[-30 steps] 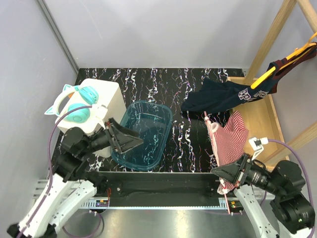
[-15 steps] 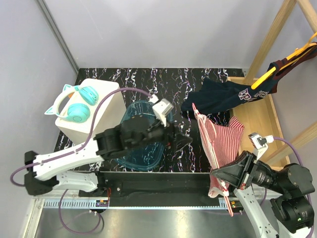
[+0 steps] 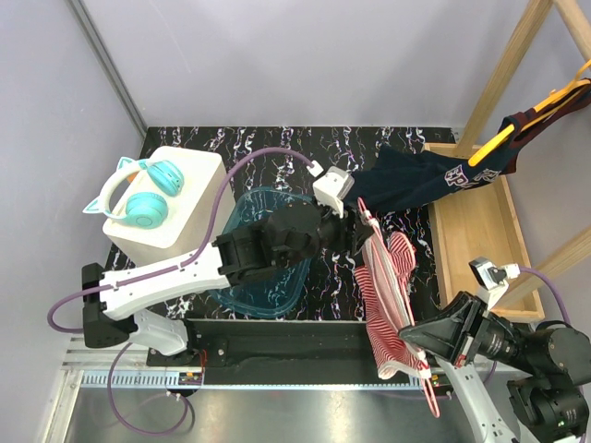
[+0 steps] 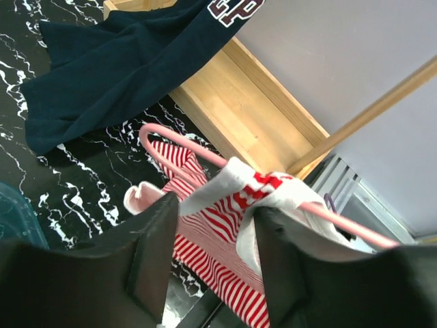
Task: Remove the tank top from the hanger
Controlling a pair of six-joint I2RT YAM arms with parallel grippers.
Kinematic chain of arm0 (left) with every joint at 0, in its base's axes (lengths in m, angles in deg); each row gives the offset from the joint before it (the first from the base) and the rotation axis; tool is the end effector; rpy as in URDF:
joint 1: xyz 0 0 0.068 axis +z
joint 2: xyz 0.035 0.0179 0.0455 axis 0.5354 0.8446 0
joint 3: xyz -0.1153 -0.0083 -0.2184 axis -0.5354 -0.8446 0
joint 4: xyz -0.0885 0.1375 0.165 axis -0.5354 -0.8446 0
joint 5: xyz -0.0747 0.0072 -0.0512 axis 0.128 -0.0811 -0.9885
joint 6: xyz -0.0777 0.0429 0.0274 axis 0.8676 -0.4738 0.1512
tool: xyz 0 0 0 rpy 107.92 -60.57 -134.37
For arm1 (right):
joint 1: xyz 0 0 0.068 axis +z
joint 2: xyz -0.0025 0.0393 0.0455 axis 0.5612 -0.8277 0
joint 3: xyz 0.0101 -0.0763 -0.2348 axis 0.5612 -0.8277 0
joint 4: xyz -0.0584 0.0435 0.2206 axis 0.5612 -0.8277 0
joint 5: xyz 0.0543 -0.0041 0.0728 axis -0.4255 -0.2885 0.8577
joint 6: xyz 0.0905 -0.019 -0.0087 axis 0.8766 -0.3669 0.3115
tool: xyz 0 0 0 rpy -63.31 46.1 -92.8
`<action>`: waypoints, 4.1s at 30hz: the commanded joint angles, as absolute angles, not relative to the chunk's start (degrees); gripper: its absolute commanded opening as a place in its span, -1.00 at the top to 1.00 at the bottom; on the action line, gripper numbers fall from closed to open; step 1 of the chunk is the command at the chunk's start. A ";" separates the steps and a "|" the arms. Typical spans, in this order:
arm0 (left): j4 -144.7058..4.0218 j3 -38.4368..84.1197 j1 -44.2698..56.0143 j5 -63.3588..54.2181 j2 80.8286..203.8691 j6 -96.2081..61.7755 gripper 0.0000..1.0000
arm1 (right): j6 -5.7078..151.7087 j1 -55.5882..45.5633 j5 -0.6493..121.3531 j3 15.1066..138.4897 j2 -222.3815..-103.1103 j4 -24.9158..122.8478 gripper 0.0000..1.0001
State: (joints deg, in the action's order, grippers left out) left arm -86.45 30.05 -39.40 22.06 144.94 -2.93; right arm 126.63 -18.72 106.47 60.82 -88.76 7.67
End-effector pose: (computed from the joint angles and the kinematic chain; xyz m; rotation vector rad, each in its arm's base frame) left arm 0.1289 -0.3074 0.3773 0.5045 1.8100 -0.9246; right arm -0.0295 0.0618 0.3718 -0.2663 1.6960 1.6716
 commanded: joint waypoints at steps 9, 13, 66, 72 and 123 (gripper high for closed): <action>-87.55 35.66 -36.28 23.91 143.51 -7.62 0.96 | 129.12 -18.76 110.19 61.98 -84.04 9.93 1.00; -88.53 34.87 -30.40 18.73 142.26 -5.42 1.00 | 128.85 -18.76 111.86 61.98 -83.07 8.87 1.00; -91.18 47.36 -19.13 -15.02 152.19 -0.59 1.00 | 115.05 -18.85 72.14 80.96 -93.36 -7.81 1.00; -88.01 36.99 -20.89 -12.40 150.80 0.91 1.00 | 119.01 -18.85 63.10 92.74 -91.95 -23.46 1.00; -86.51 24.33 -35.66 -3.96 144.55 4.34 1.00 | 153.11 -17.79 8.76 91.69 -116.82 1.31 1.00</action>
State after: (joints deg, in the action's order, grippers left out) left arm -89.48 24.12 -35.18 -4.84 145.88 4.26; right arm 147.66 -18.00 12.11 91.86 -117.50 1.44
